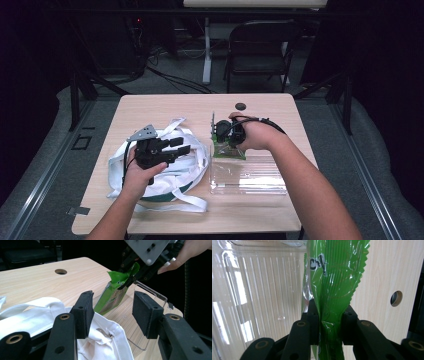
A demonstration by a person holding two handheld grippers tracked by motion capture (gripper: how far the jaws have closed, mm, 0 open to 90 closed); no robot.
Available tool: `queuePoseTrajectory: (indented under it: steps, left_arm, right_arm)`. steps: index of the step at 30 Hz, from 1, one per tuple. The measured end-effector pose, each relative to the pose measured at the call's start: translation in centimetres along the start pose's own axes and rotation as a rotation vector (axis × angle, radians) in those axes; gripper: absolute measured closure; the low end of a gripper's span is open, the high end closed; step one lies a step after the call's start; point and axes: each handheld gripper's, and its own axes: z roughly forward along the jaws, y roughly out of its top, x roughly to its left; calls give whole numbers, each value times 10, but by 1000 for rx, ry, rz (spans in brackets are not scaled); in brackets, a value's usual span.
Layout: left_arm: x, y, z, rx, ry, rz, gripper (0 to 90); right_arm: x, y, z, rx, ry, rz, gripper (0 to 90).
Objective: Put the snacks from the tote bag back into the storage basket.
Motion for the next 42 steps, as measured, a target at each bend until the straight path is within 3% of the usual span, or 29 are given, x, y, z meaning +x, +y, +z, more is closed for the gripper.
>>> queuePoseTrajectory:
  steps: [13, 35, 42]
  left_arm:
    - [2, -2, -10, -12, 28, -3, 510]
    - [5, -8, -22, -23, 67, -29, 511]
    - [5, -8, -22, -21, 68, -30, 511]
  right_arm:
    - [-3, 1, 12, 14, -6, -17, 742]
    - [-6, 1, 22, -27, 11, -21, 737]
    - [-8, -1, 22, -27, -2, 2, 621]
